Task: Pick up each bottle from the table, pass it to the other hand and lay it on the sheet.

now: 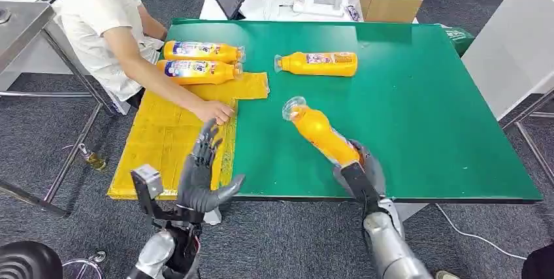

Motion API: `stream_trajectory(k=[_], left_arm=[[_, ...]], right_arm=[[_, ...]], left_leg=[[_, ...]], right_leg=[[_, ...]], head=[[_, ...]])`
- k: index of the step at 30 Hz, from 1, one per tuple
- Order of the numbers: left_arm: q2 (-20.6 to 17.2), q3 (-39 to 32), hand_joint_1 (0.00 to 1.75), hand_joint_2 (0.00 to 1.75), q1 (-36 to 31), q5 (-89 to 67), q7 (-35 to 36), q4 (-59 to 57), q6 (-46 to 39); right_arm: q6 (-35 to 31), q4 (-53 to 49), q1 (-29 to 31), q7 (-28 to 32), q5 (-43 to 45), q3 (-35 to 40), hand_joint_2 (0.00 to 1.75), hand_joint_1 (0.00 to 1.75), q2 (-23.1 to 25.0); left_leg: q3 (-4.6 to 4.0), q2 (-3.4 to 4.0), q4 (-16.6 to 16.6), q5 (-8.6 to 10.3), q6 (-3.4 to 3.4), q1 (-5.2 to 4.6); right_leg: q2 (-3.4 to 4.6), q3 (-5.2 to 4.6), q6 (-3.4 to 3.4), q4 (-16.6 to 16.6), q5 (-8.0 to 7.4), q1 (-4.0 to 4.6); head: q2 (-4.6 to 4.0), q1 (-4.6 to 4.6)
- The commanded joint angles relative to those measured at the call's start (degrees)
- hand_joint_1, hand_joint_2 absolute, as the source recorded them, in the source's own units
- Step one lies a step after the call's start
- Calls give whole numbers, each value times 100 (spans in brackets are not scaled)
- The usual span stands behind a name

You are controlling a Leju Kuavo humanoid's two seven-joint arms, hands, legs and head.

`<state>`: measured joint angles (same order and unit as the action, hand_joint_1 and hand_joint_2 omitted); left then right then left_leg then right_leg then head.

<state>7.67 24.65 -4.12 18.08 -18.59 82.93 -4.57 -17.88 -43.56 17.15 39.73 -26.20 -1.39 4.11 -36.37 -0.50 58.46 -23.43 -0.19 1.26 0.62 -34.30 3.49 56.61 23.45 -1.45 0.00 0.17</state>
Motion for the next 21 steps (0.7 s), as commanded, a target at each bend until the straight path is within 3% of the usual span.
stream_trajectory(k=[1,4,10,16,21], left_arm=[[-24,608,0,175,-210,927,171,-1044,-121],[-46,560,0,175,-230,969,122,-894,-360],[-20,551,0,175,-220,978,91,-591,-398],[65,565,0,175,-325,958,-109,-472,-321],[130,418,0,175,-313,682,-529,-112,-514]], right_arm=[[-1138,-1419,-529,-16,788,2784,175,175,853],[-1317,-1507,-483,27,1169,2878,175,175,677],[-1330,-1336,-348,27,1028,3048,175,150,611],[-1063,-813,-57,-23,771,3464,175,150,736],[-948,-430,-45,7,637,3725,175,161,844]], left_leg=[[9,41,-5,-14,1,6],[-1,37,-5,-12,1,12],[-13,18,0,-12,8,9],[-13,11,-3,-11,3,6],[-11,14,-3,-13,6,11]], right_leg=[[33,-7,-21,-2,3,11],[20,-29,-23,-2,6,16],[6,-24,-17,-5,12,12],[-3,-23,-26,-1,13,10],[2,-21,-23,-5,11,15]], head=[[0,0],[0,-4],[0,2],[0,0],[0,0]])
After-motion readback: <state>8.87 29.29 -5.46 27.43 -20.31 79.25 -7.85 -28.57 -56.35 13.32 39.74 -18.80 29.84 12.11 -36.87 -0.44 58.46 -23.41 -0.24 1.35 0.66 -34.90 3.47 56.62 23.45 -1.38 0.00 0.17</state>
